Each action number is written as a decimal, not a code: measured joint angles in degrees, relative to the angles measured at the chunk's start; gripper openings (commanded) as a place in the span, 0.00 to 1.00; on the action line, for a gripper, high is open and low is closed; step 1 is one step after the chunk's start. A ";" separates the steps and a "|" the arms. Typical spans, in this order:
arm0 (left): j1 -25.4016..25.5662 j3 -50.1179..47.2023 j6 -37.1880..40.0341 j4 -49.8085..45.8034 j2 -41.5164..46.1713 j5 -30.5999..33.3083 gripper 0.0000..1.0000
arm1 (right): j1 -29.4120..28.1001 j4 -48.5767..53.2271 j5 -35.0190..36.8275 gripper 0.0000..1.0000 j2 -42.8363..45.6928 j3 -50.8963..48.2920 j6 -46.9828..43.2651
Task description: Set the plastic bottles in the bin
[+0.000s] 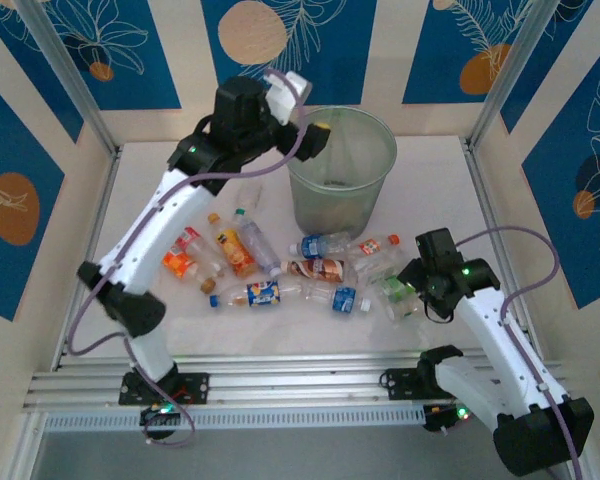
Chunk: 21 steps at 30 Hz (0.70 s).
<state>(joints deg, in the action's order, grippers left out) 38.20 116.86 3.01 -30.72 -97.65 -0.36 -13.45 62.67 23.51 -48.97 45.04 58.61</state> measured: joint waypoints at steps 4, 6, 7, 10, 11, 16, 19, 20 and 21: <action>0.00 -16.31 -2.14 5.73 10.67 2.21 0.99 | 0.24 1.31 0.09 0.83 2.21 -1.46 2.84; 0.00 -23.15 -3.41 8.24 15.47 3.54 1.00 | 0.68 1.42 0.11 0.83 2.67 -2.12 3.63; 0.00 -26.32 -4.20 9.38 17.79 4.22 0.99 | 1.03 1.44 0.11 0.83 2.67 -2.54 3.91; 0.02 -34.73 -6.47 12.90 23.71 6.29 0.99 | 2.34 1.46 0.02 0.84 2.32 -3.45 4.46; 0.02 -36.98 -7.17 13.70 25.20 6.73 1.00 | 2.73 1.44 0.02 0.84 2.23 -3.72 4.68; 0.09 -47.19 -10.14 17.62 30.86 8.11 1.00 | 5.53 0.79 0.00 0.83 2.14 -6.60 6.05; 0.09 -49.27 -10.51 18.32 31.61 8.17 0.99 | 7.93 -0.79 -0.61 0.83 1.97 -8.39 6.10; 0.09 -49.44 -10.58 18.38 31.63 8.17 1.00 | 8.76 -1.42 -0.96 0.83 1.84 -8.76 6.10; 0.09 -49.66 -10.60 18.71 31.63 8.17 1.00 | 9.64 -2.47 -1.31 0.83 1.51 -9.18 6.03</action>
<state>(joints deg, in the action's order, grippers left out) 38.28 67.20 -7.60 -12.01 -66.02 7.81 -3.81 60.20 22.20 -47.46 35.86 64.64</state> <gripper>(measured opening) 0.994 0.834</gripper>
